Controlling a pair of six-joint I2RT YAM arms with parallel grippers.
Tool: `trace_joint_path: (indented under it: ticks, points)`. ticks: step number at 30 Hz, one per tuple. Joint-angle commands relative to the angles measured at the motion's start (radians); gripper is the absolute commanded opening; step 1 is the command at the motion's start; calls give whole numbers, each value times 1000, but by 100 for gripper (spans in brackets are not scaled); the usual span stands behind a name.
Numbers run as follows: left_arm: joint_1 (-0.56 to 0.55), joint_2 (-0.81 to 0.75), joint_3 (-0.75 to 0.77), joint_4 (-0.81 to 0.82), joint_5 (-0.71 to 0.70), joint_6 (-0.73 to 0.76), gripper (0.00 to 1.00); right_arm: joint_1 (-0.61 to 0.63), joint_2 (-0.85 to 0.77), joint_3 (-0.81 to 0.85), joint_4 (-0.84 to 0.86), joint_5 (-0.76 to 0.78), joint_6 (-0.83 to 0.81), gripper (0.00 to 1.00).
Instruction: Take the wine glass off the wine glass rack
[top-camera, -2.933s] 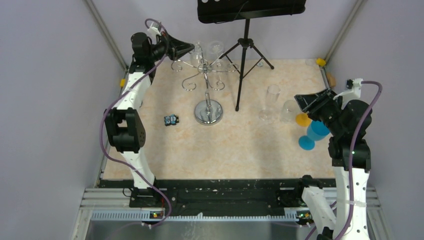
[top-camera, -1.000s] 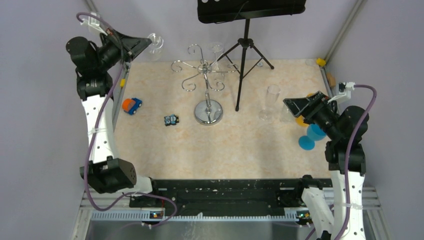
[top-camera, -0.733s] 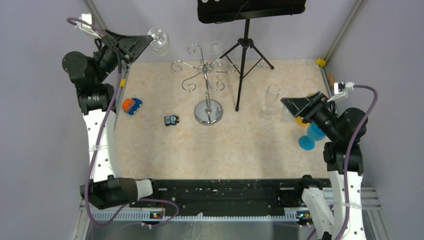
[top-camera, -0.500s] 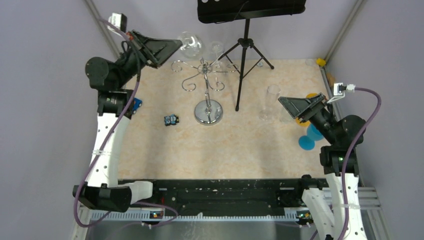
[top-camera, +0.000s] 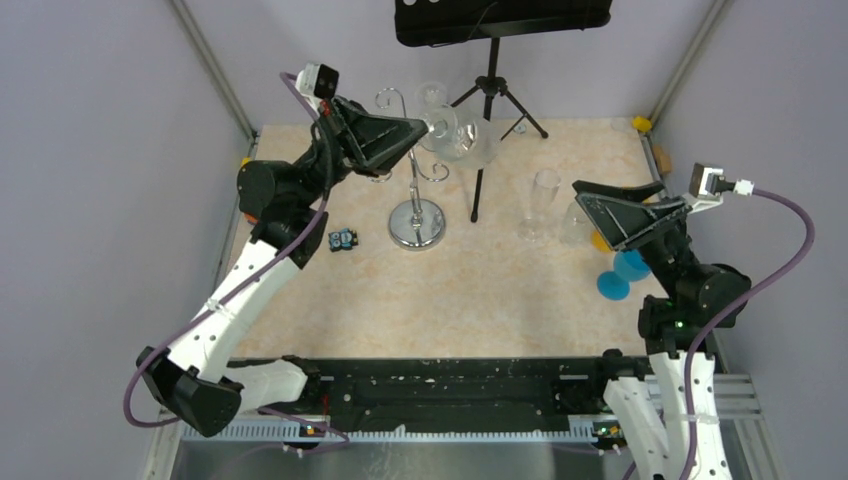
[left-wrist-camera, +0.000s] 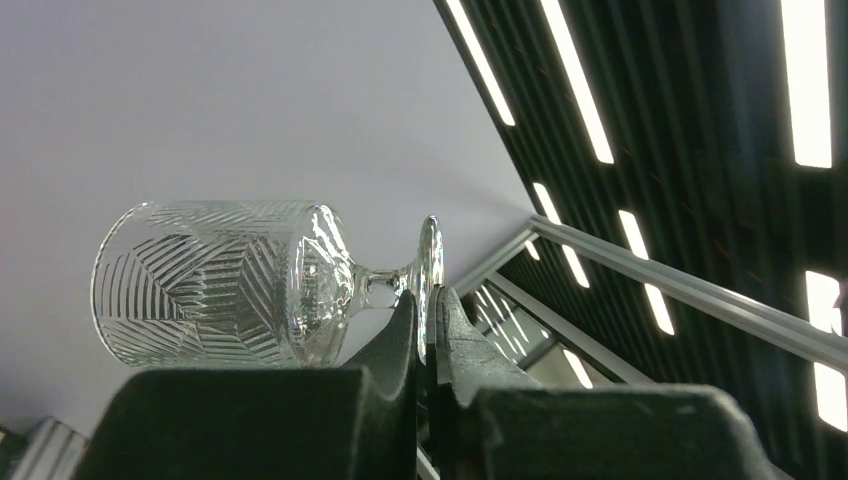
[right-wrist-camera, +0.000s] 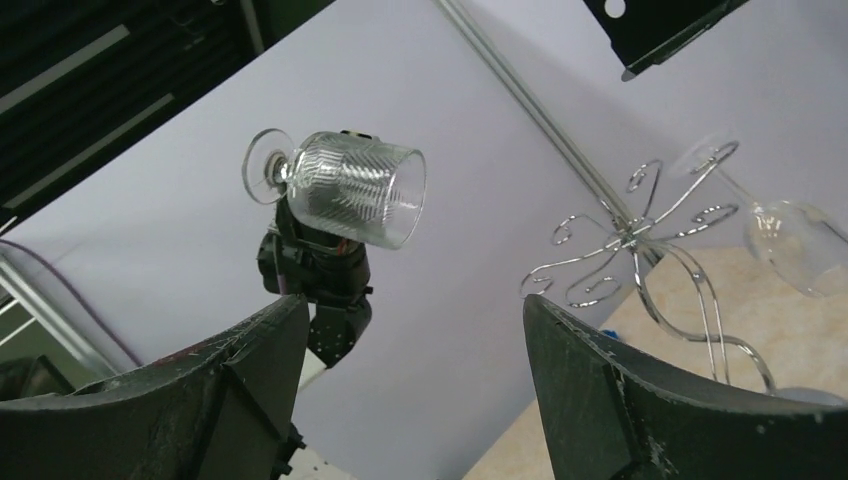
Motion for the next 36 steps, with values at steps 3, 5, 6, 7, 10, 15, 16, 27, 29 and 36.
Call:
trace_joint_path:
  ticks: [3, 5, 6, 7, 10, 15, 16, 27, 29, 36]
  points:
    - [-121, 49, 41, 186, -79, -21, 0, 87, 125, 4, 352, -33, 139, 80]
    - [-153, 70, 48, 179, -83, -14, 0, 131, 159, -18, 449, -11, 163, 80]
    - [-163, 81, 47, 191, -86, -18, 0, 156, 181, -24, 489, -1, 165, 80]
    - [-172, 89, 44, 200, -89, -22, 0, 177, 196, -28, 527, 10, 164, 80]
    - [-192, 104, 39, 213, -100, -23, 0, 241, 240, -31, 613, 38, 166, 81]
    - [-227, 117, 38, 216, -104, -17, 0, 323, 307, -13, 641, 56, 139, 77]
    - [-228, 116, 34, 216, -104, -19, 0, 334, 314, -18, 669, 64, 139, 75]
    - [-244, 113, -35, 275, -138, -93, 0, 376, 382, -23, 969, 86, 208, 26]
    - [-246, 108, -56, 295, -158, -100, 0, 379, 394, -21, 999, 88, 219, 20]
    - [-248, 88, -75, 296, -163, -78, 4, 380, 383, -17, 949, 94, 185, 0]
